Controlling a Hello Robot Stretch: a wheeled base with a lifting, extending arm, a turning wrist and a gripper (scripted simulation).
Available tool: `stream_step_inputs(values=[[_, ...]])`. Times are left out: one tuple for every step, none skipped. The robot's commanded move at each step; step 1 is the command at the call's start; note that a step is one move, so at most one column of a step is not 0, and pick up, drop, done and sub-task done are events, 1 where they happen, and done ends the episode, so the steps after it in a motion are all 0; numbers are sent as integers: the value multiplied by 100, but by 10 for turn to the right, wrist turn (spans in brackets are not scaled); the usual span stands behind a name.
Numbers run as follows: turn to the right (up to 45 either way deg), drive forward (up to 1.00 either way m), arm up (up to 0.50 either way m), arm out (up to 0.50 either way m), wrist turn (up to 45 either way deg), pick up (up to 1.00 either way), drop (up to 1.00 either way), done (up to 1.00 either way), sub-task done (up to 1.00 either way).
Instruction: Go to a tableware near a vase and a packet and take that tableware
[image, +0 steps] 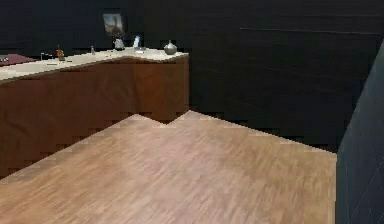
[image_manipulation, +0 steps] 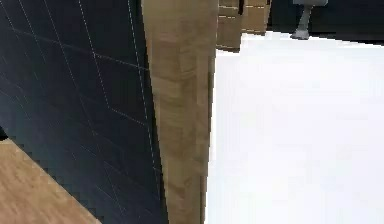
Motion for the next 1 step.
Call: stream_step_inputs(values=[[0,100,0,0,0,0,0,0,0]])
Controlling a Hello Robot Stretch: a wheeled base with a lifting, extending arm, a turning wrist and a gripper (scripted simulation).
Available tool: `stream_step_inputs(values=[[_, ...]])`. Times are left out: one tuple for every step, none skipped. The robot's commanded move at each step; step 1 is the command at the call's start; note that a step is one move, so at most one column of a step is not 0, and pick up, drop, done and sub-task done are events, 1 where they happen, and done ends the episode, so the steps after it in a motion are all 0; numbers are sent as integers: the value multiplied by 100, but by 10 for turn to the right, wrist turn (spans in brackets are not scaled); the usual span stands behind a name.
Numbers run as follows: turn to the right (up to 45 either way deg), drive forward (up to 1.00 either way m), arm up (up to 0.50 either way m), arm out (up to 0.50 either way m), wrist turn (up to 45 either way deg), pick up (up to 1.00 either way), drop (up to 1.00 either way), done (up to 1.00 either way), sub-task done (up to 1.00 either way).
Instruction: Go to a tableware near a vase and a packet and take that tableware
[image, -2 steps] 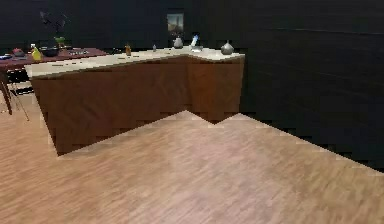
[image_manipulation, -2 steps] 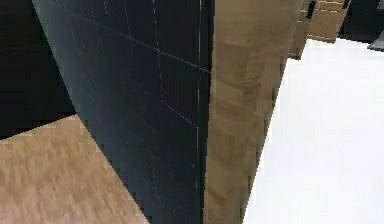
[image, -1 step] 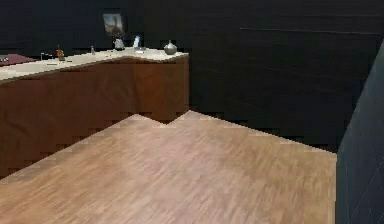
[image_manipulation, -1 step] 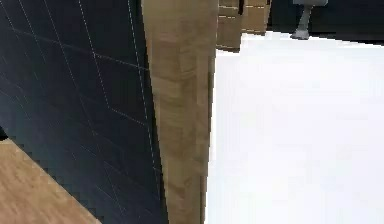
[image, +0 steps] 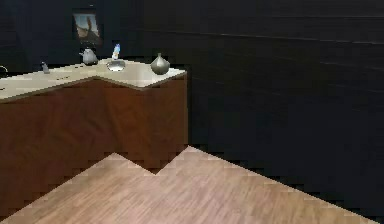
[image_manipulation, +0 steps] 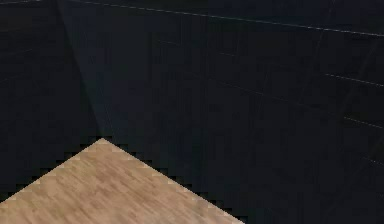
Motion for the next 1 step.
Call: stream_step_inputs(values=[[30,0,0,0,0,0,0,0,0]])
